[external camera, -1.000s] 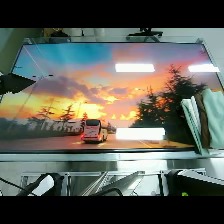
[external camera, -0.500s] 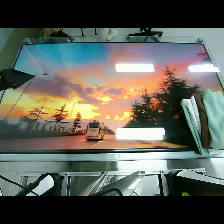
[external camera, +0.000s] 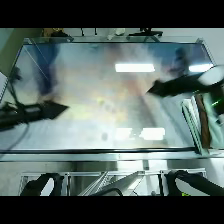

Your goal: Fold the shirts.

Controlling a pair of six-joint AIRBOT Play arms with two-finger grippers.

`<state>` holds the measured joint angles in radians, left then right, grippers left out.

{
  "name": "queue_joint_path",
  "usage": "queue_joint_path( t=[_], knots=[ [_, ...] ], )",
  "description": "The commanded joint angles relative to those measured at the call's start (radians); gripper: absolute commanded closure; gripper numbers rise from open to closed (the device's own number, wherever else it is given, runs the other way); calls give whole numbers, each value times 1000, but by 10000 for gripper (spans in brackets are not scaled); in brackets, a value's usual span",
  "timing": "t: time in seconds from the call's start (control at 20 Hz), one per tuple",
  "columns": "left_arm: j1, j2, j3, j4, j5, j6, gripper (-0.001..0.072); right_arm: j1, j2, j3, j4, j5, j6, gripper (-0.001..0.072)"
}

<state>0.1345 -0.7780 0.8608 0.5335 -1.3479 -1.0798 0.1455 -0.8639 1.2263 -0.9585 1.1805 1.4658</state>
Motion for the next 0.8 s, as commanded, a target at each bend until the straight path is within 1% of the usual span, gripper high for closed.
queue_joint_path(
  t=[0.0, 0.1, 0.25, 0.4, 0.75],
  knots=[
    [-232, 153, -288, -2, 143, -11, 689, 401, 66, -247, -240, -213, 101, 692],
    [-299, 169, -314, -2, 163, -18, 689, 411, 62, -247, -215, -223, 109, 692],
    [-342, 168, -303, -4, 184, -28, 688, 411, 66, -248, -163, -207, 102, 691],
    [-354, 168, -304, -5, 206, -29, 688, 411, 66, -248, -124, -149, 105, 691],
    [-354, 168, -304, -4, 247, -29, 688, 411, 66, -248, -125, -151, 105, 690]
  ],
)
